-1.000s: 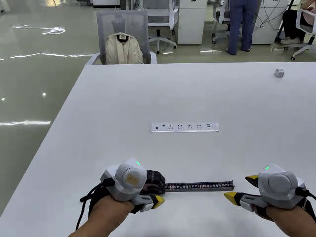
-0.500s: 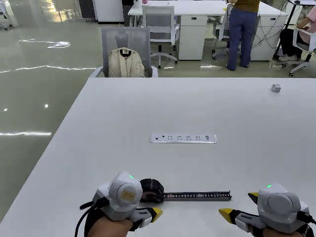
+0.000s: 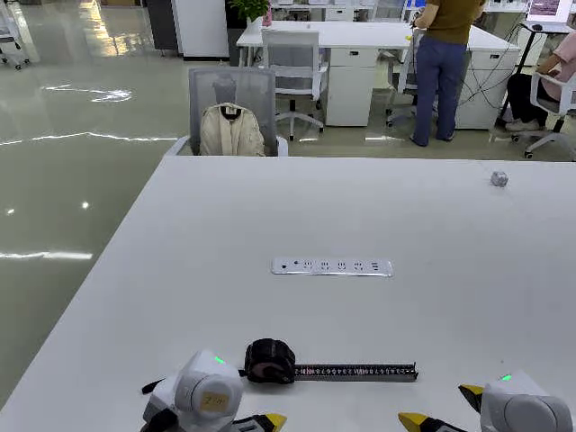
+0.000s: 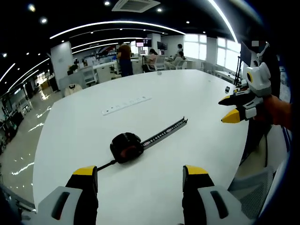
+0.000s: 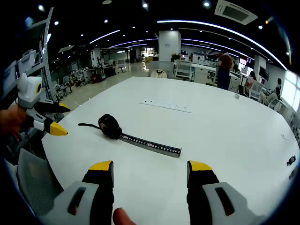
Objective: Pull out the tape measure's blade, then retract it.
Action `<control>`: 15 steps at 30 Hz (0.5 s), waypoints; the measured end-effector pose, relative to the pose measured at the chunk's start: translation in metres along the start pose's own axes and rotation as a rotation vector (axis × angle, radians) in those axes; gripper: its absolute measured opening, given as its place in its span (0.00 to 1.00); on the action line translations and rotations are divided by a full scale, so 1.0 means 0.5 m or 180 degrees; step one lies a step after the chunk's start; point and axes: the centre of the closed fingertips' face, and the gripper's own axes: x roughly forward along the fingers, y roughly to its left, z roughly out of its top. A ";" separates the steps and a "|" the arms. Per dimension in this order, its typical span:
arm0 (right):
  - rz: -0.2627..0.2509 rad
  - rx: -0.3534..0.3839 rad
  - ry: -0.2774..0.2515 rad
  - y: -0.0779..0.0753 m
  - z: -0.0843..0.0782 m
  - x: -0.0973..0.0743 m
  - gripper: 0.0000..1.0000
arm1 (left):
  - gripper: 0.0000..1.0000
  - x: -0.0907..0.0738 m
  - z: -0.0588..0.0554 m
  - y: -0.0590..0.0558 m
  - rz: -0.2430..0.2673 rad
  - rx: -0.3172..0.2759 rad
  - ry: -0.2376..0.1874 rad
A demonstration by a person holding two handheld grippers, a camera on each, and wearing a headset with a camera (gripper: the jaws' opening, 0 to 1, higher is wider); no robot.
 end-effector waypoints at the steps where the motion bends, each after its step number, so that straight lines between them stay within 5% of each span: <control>1: 0.0000 0.0021 -0.0002 0.003 0.000 -0.007 0.65 | 0.71 -0.005 -0.003 -0.003 -0.0004 0.0016 0.0019; 15: -0.0042 0.0110 -0.0063 0.029 -0.009 -0.078 0.67 | 0.77 -0.067 0.024 -0.018 0.0078 -0.0120 -0.0173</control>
